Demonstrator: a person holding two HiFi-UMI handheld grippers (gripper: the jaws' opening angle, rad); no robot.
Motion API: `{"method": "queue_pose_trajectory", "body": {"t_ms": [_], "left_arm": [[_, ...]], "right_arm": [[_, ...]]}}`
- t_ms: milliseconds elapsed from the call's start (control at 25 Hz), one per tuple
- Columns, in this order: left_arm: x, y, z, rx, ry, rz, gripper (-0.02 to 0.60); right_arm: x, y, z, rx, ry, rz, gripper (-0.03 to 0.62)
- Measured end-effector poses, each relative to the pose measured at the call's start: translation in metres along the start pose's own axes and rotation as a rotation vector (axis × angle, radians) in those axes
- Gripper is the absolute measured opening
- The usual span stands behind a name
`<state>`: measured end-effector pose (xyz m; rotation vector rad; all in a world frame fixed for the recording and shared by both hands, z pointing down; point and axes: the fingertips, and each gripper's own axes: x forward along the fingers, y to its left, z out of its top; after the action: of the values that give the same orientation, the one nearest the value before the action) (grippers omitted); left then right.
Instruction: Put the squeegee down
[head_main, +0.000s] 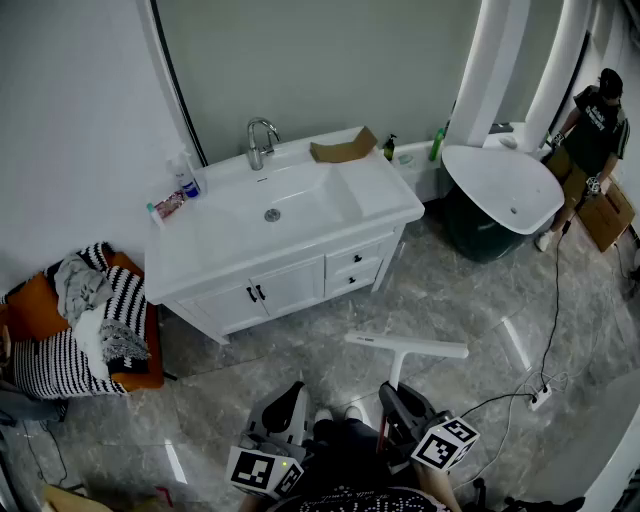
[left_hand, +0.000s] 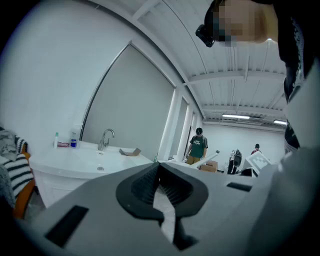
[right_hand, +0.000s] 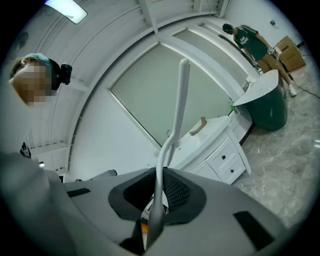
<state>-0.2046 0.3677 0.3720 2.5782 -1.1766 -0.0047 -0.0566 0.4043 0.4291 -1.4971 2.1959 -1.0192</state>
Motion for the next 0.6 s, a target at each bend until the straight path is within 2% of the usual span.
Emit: {"method": "queue_pose_trajectory", "body": {"t_ms": [600], "left_arm": [[-0.001,0.019,0.000,-0.004,0.002,0.000,0.005]], "right_arm": [[0.017,0.003,-0.010,0.006,0.013,0.001,0.053]]}}
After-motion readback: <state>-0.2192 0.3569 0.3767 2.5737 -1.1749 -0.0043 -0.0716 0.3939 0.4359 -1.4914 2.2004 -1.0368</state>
